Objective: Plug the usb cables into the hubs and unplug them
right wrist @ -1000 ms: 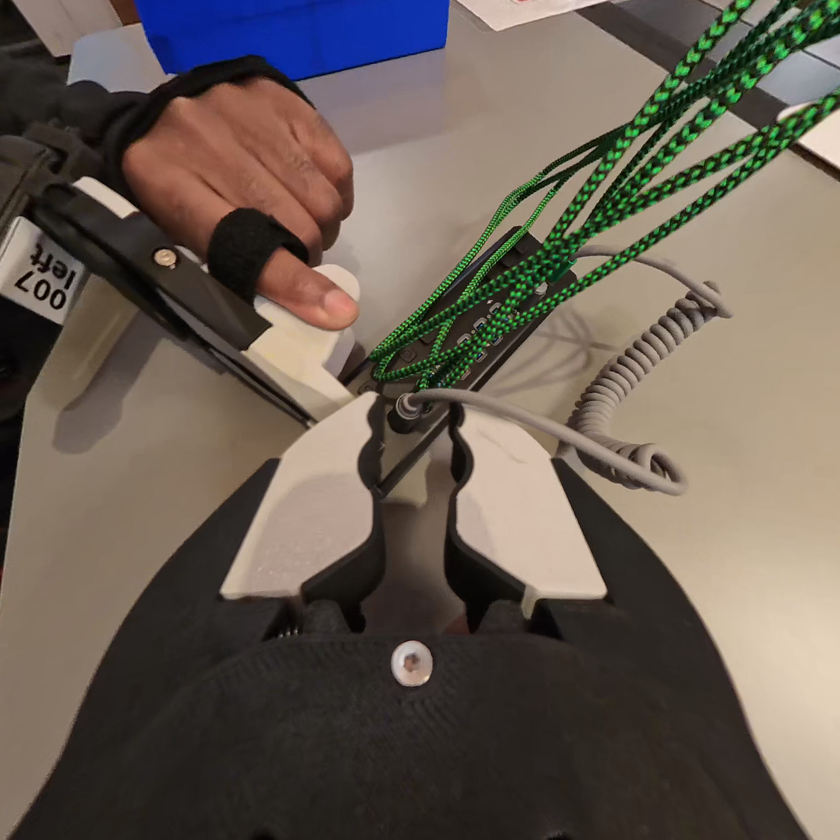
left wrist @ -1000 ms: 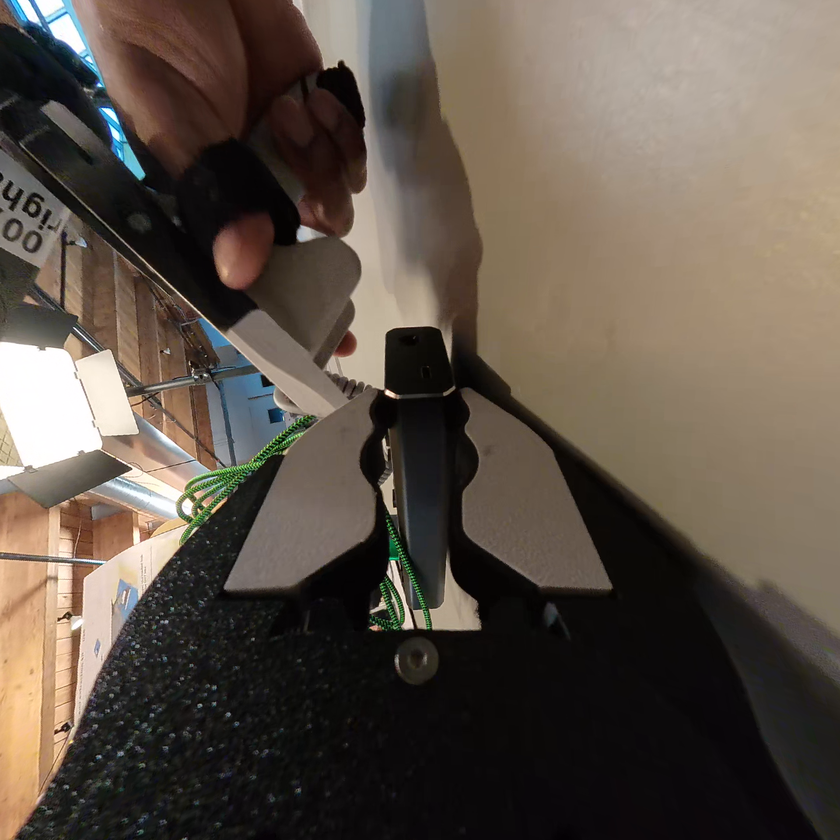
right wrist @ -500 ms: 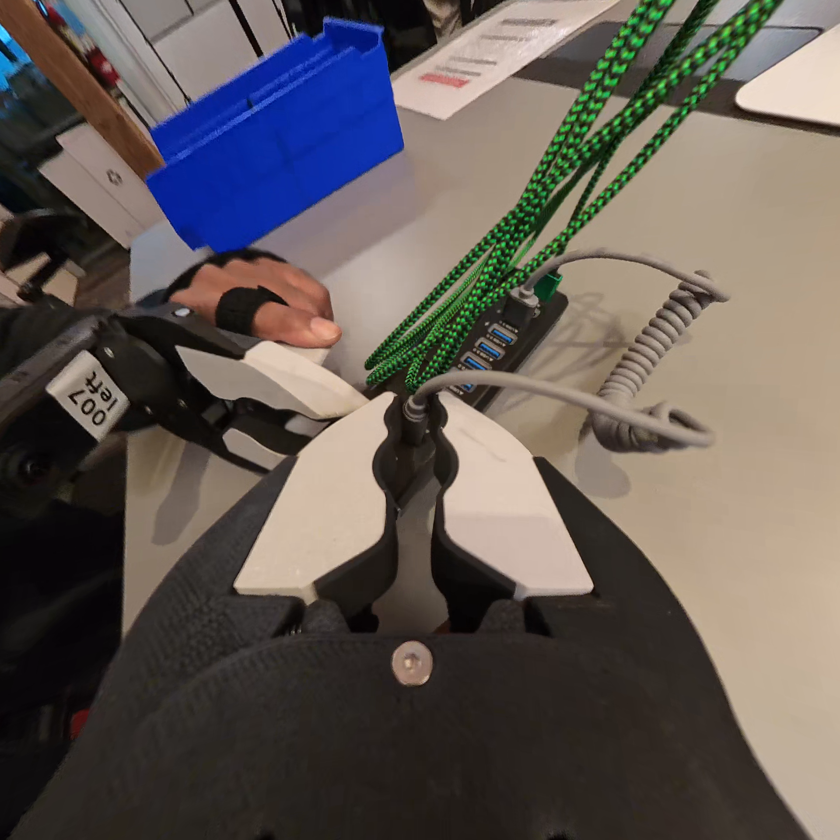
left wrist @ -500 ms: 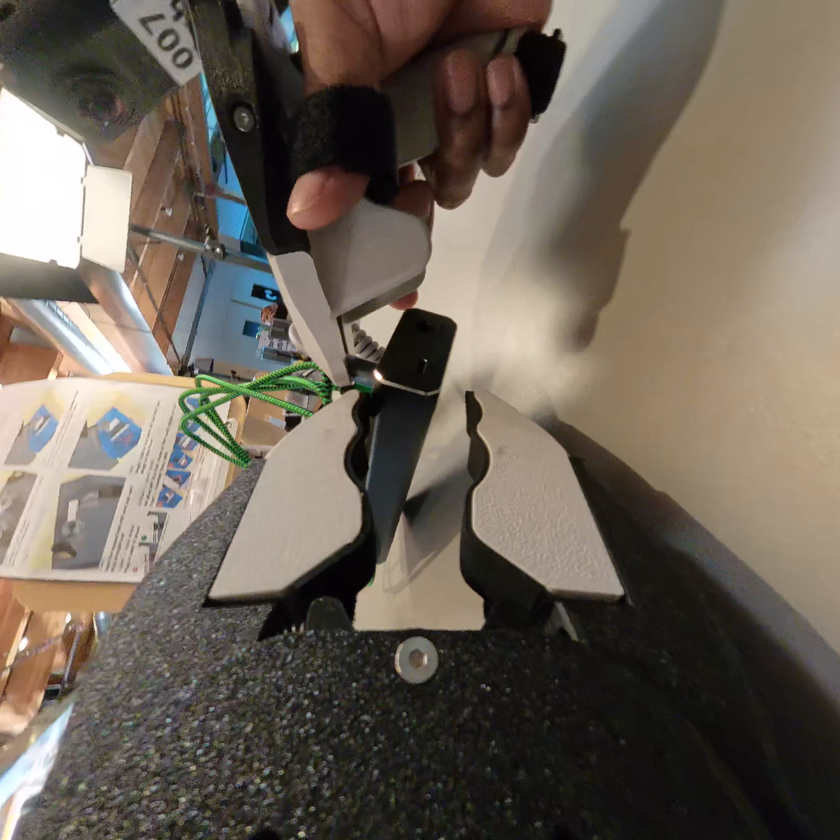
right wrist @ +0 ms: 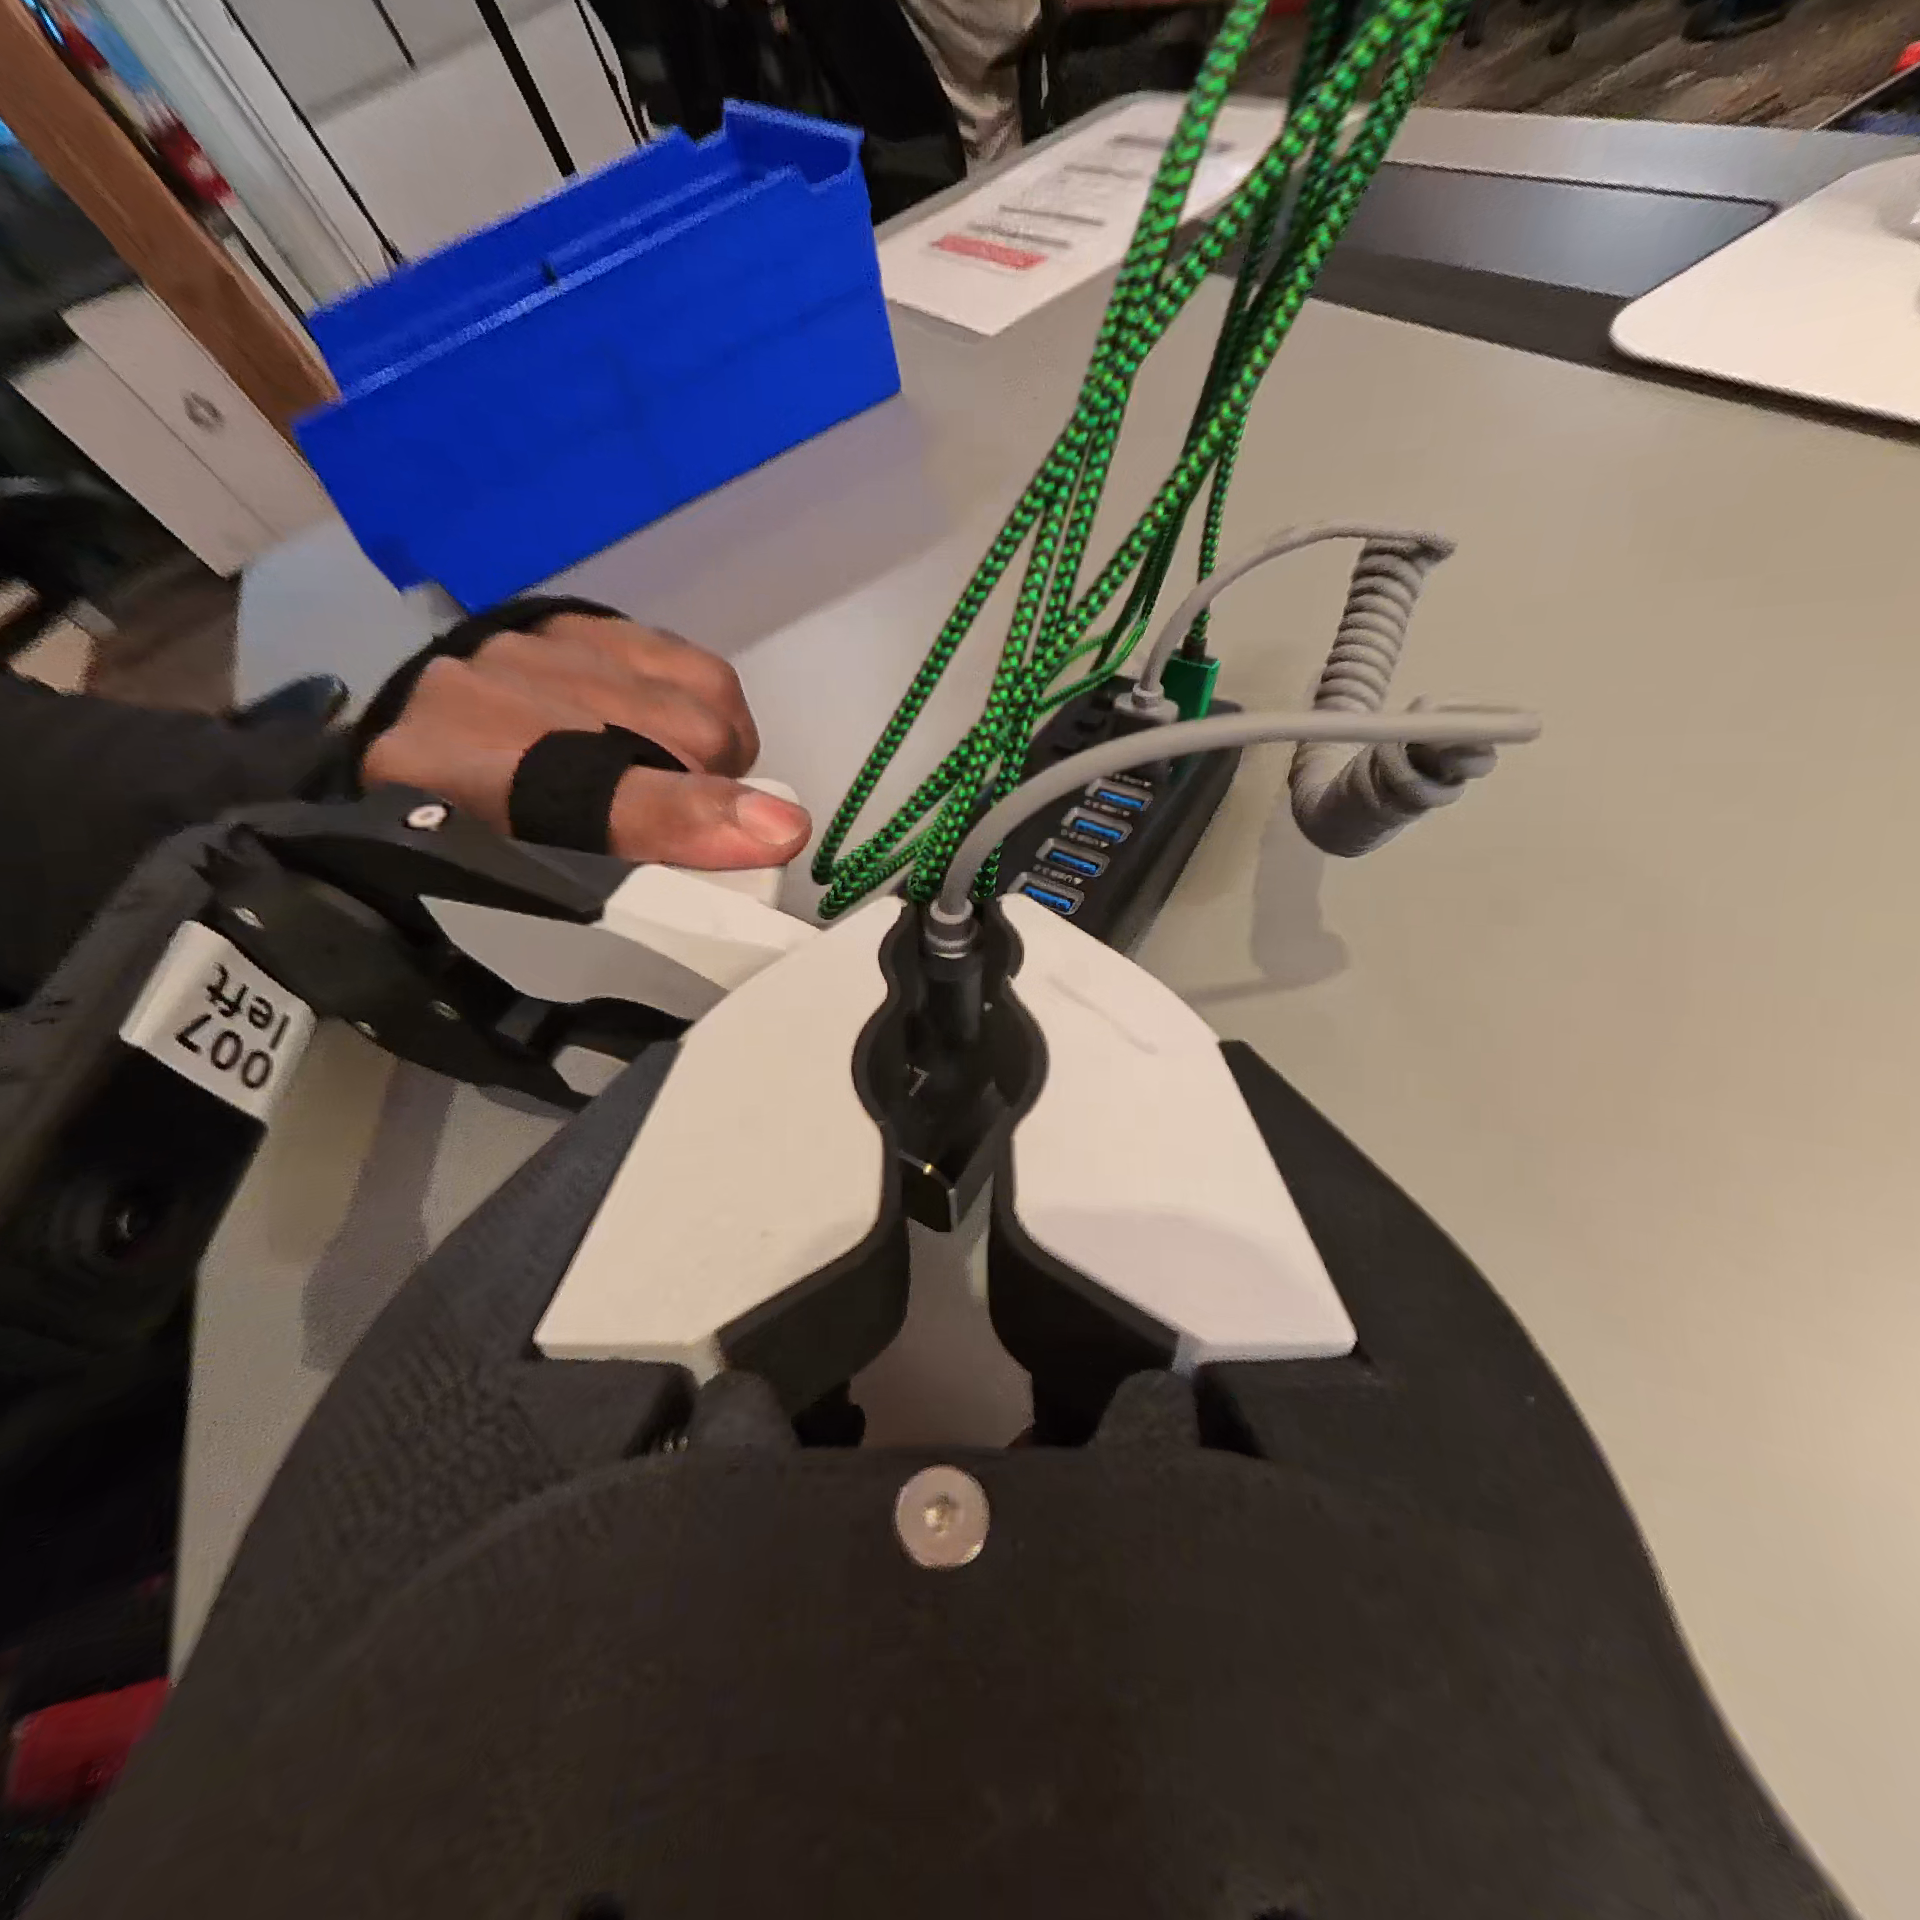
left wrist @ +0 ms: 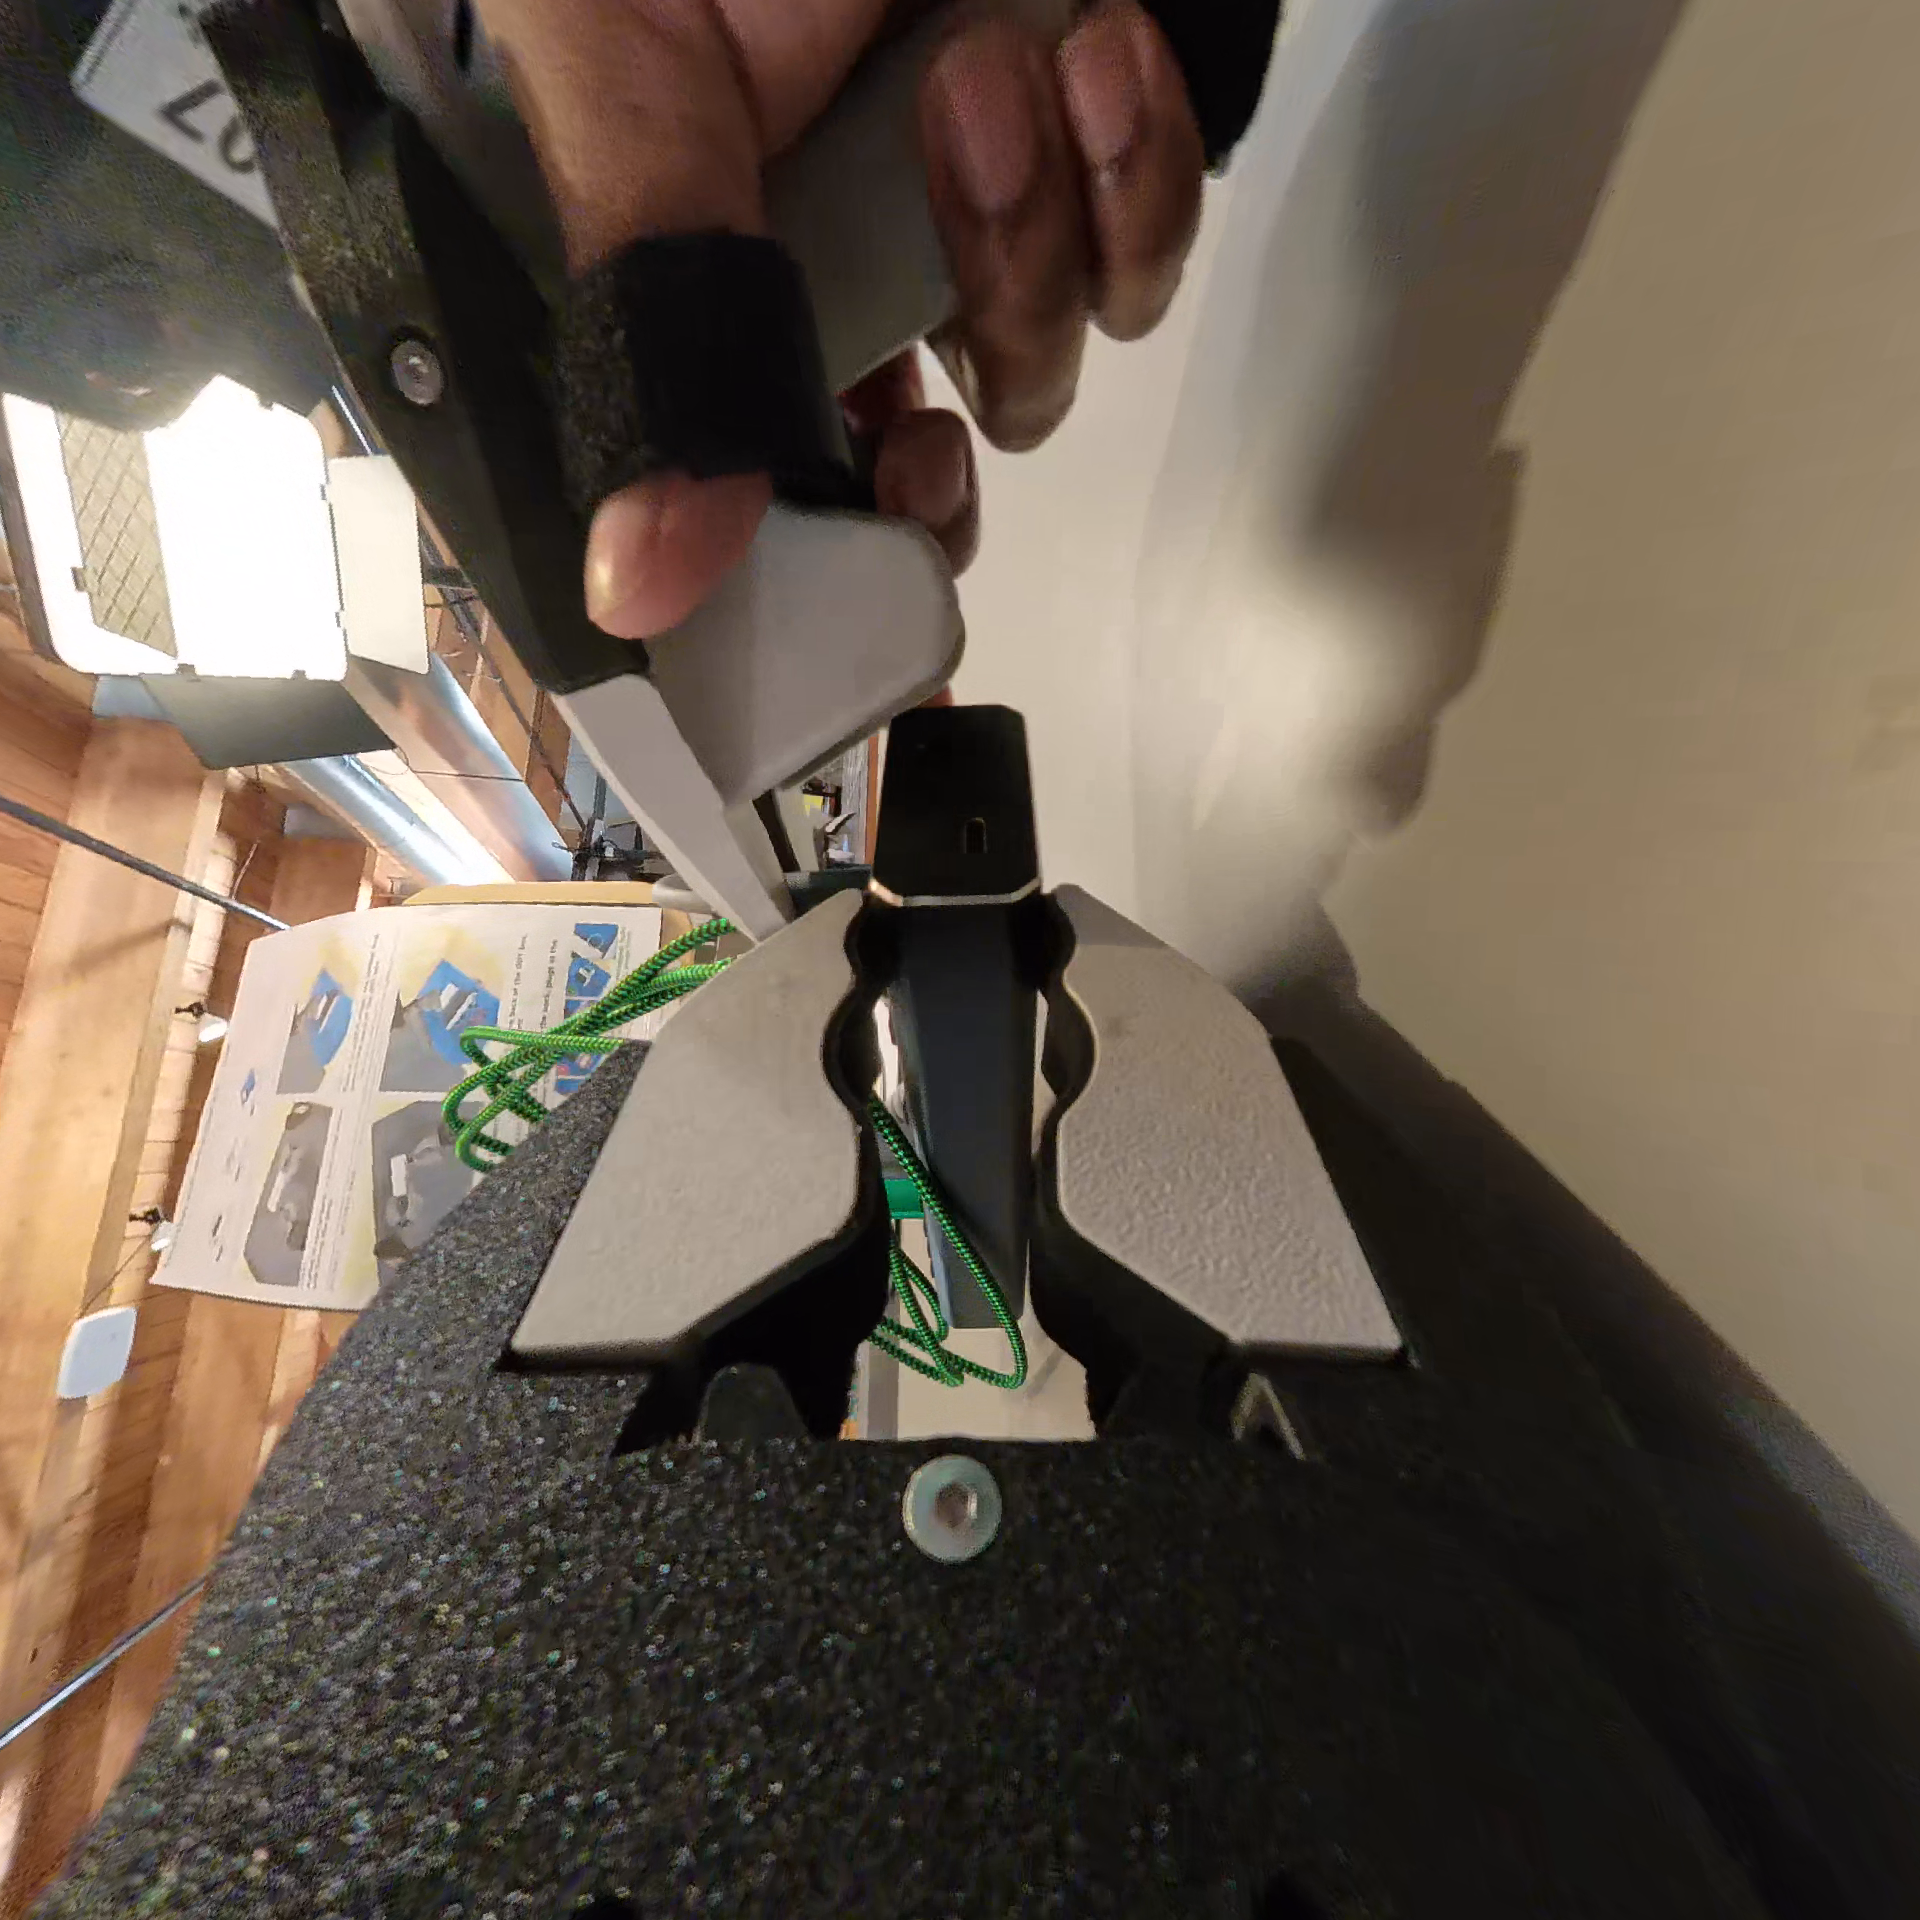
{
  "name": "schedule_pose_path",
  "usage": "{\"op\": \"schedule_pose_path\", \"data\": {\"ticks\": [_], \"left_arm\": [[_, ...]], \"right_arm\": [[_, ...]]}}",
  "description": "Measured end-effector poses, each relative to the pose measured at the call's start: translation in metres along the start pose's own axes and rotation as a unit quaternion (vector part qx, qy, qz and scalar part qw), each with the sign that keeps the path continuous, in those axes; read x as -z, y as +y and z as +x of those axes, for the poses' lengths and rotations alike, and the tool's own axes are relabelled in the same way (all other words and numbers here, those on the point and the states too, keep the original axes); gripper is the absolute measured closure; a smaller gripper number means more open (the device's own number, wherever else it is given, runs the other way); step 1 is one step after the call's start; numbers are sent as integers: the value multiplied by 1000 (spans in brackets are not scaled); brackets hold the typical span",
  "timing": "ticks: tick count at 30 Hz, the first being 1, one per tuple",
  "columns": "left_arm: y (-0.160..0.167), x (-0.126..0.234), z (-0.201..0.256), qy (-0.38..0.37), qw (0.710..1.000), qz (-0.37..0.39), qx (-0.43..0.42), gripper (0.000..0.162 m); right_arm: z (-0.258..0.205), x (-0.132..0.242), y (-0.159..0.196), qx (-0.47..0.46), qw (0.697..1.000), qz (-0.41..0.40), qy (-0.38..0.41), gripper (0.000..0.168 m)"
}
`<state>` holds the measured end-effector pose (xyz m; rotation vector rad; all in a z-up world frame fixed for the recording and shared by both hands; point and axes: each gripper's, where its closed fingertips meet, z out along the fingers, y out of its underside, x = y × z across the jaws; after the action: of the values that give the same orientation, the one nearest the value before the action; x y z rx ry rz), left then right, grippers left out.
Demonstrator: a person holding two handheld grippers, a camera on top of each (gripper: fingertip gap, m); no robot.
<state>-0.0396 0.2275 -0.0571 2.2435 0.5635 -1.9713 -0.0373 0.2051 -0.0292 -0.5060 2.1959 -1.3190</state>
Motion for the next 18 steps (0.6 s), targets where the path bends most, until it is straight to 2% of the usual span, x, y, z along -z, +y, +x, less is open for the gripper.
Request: {"op": "schedule_pose_path", "data": {"ticks": [9,18], "left_arm": [[0,0,8,11,999,5,-30,135],[3,-2,11,22,999,14,-35,135]], "right_arm": [[1,-1,9,55,998,-26,-1,157],[6,-5,13,46,999,-10,6,157]]}}
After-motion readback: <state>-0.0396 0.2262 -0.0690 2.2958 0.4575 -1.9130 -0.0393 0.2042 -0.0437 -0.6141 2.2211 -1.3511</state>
